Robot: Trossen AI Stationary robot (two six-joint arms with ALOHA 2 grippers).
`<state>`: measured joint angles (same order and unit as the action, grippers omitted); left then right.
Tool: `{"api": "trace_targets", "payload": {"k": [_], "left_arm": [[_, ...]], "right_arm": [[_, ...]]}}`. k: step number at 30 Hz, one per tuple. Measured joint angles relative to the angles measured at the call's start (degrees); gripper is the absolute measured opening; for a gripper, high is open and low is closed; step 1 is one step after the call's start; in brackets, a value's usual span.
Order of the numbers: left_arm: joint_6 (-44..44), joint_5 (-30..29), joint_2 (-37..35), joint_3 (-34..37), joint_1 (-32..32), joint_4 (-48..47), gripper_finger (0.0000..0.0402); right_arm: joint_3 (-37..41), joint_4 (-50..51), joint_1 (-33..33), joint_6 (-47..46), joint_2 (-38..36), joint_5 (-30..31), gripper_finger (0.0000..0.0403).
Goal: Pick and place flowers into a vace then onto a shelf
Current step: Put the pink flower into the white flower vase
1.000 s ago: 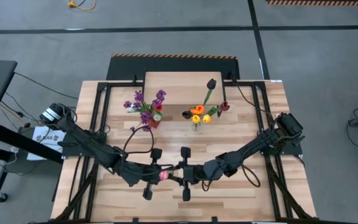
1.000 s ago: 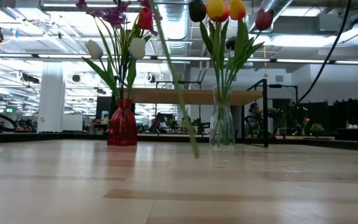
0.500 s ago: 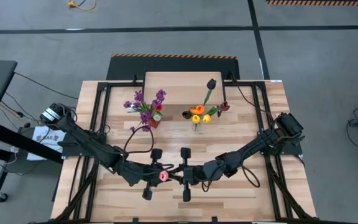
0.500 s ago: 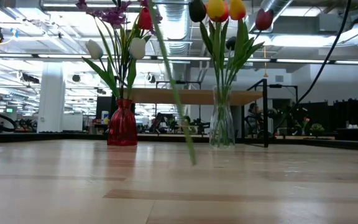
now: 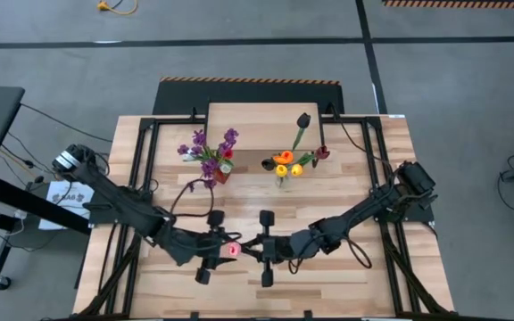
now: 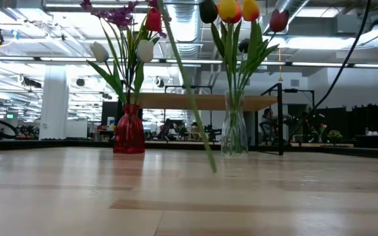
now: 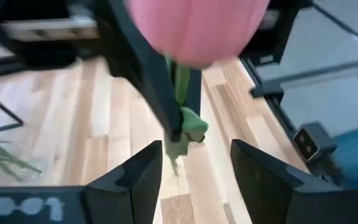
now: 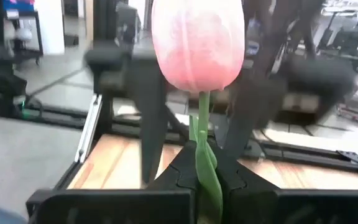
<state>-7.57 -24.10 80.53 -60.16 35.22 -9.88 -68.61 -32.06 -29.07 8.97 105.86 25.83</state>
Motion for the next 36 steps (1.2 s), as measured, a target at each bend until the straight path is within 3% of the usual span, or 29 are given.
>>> {"api": "trace_targets", "payload": {"k": [9, 16, 21, 24, 31, 36], "left_arm": [[-0.1, -16.2, -7.1, 0.9, 9.6, 0.6, 0.0183], [1.3, -23.2, -10.0, 8.1, 14.7, 10.8, 0.0183], [5.9, -21.8, -12.4, 15.2, 13.9, 24.6, 0.0183], [7.6, -18.3, -14.3, 19.2, 13.0, 31.4, 0.0183], [11.5, -12.2, -19.6, 25.5, 12.4, 41.5, 0.0183], [12.6, -8.4, -22.4, 26.7, 12.4, 42.0, 0.0183]], "right_arm": [[0.0, 4.7, -5.7, -1.6, -6.1, 1.4, 0.0000], [0.0, 5.1, -16.9, 2.8, -12.6, 17.2, 0.0000], [0.0, 3.0, -23.9, 12.2, -17.6, 30.4, 0.0000], [0.0, -1.2, -24.7, 19.9, -19.8, 33.8, 0.0000], [0.0, -11.3, -21.2, 37.8, -28.3, 34.1, 0.0000], [0.0, -11.0, -17.3, 40.5, -36.8, 29.2, 0.0000]]}}
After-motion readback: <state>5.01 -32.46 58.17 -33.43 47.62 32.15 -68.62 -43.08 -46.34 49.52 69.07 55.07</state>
